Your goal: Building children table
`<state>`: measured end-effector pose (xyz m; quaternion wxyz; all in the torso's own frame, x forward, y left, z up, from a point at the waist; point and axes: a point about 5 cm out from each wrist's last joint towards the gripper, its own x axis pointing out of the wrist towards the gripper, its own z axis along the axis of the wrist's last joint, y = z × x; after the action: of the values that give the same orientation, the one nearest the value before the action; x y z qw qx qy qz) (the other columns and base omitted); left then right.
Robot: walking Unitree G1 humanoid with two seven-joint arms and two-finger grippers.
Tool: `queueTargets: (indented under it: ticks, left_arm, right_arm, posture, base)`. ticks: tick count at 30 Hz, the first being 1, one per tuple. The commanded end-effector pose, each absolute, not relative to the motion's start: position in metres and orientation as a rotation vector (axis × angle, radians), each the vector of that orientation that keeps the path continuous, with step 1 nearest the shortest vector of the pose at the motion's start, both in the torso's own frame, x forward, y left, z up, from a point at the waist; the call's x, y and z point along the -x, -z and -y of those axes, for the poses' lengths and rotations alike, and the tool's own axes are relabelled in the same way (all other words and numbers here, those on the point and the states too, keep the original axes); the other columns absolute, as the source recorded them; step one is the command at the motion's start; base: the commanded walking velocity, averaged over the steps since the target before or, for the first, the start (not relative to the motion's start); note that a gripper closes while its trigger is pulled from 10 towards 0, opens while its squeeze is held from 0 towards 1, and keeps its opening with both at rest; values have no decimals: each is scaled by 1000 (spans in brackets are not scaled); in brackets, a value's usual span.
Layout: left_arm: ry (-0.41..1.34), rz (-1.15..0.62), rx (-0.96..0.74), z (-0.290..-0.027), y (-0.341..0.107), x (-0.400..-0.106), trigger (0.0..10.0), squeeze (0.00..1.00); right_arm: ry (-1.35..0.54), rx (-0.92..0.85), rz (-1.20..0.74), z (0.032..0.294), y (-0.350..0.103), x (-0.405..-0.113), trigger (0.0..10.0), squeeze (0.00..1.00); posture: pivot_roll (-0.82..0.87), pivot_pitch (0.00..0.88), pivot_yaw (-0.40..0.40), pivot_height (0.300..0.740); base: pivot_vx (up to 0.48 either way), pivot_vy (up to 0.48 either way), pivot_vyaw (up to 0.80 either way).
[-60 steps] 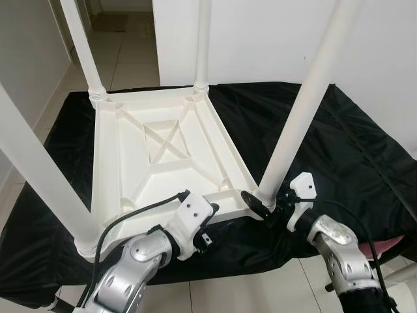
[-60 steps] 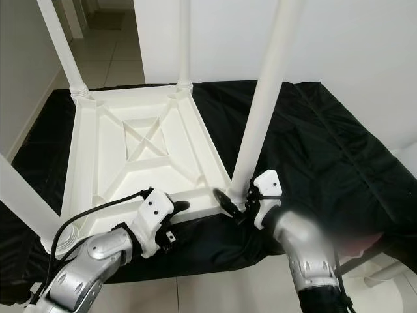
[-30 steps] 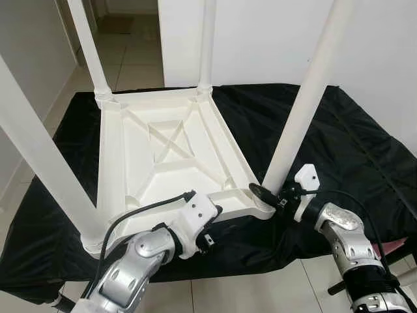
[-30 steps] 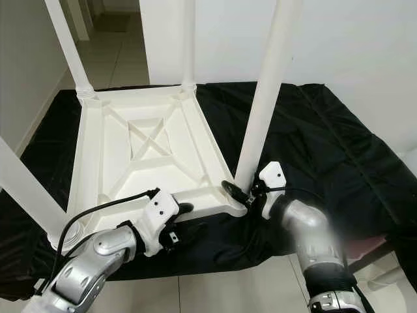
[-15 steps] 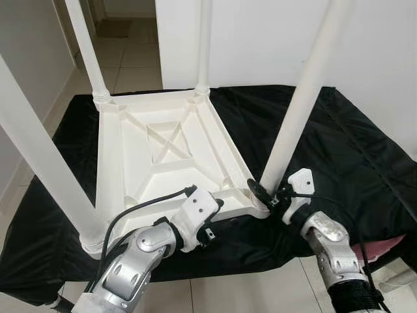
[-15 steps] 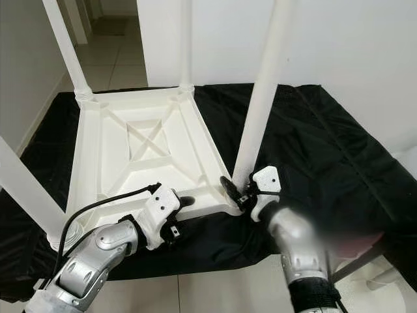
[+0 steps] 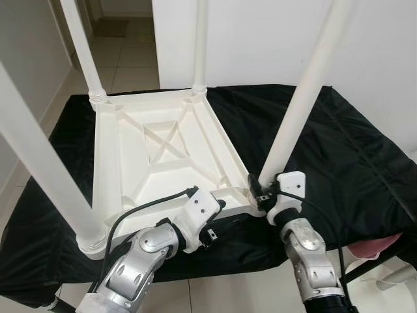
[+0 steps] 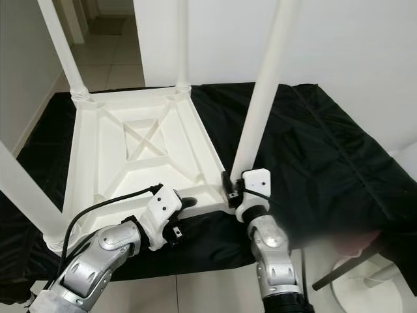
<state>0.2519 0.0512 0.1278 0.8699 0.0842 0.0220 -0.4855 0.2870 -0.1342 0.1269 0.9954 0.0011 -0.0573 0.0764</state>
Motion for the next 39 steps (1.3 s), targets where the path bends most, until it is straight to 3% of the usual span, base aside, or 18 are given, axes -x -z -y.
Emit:
queueTargets:
  ticks: [1, 4, 11, 12, 15, 16, 25, 26, 27, 30, 31, 39]
  left_arm:
    - [1019, -46, -184, -50, -126, -251, 10000, 0]
    - [1008, -47, -178, -50, -126, -252, 10000, 0]
    - [969, -25, -189, -53, -128, -256, 10000, 0]
    - [962, -21, -198, -54, -128, -256, 10000, 0]
    - [957, -19, -204, -54, -128, -257, 10000, 0]
    - [951, -17, -206, -55, -128, -257, 10000, 0]
    - [904, -1, -212, -59, -129, -262, 10000, 0]
    - [895, 1, -200, -60, -130, -264, 10000, 0]
    - [889, 4, -191, -60, -130, -266, 10000, 0]
    - [886, 6, -185, -60, -131, -267, 10000, 0]
    - [912, 1, -153, -61, -132, -267, 10000, 1000]
    - [982, -17, -167, -63, -129, -261, 10000, 984]
  right_arm:
    - [-130, -11, 65, 133, -118, -285, 10000, 0]
    - [-17, -33, 33, 131, -113, -284, 10000, 0]
    - [-18, -53, 39, 126, -116, -286, 10000, 0]
    - [-29, -48, 52, 128, -118, -286, 10000, 698]
    - [-31, -42, 59, 128, -120, -285, 10000, 698]
    - [-48, -60, 71, 127, -121, -284, 10000, 1000]
    - [-27, -13, 90, 137, -124, -284, 10000, 1000]
    - [-31, -2, 97, 138, -124, -284, 10000, 588]
    - [-39, 1, 101, 139, -124, -284, 10000, 0]
    - [-45, 3, 104, 140, -125, -284, 10000, 0]
    - [-59, 10, 106, 141, -125, -284, 10000, 0]
    - [-96, 39, 92, 149, -121, -285, 10000, 0]
  posture:
    - [-45, 0, -35, 740]
    - [-42, 0, -45, 740]
    - [-45, 0, -33, 740]
    - [-45, 0, -31, 740]
    - [-45, 0, -31, 740]
    - [-47, 0, -28, 740]
    - [-58, 0, -12, 740]
    - [-60, 0, -9, 740]
    - [-64, 0, 0, 740]
    - [-64, 0, 0, 740]
    - [-68, 0, 7, 740]
    - [-63, 0, 21, 740]
  base:
    - [0, 0, 0]
    - [0, 0, 0]
    - [0, 0, 0]
    - [0, 0, 0]
    - [0, 0, 0]
    - [0, 0, 0]
    - [0, 0, 0]
    - [0, 0, 0]
    - [0, 0, 0]
    - [0, 0, 0]
    - [0, 0, 0]
    - [0, 0, 0]
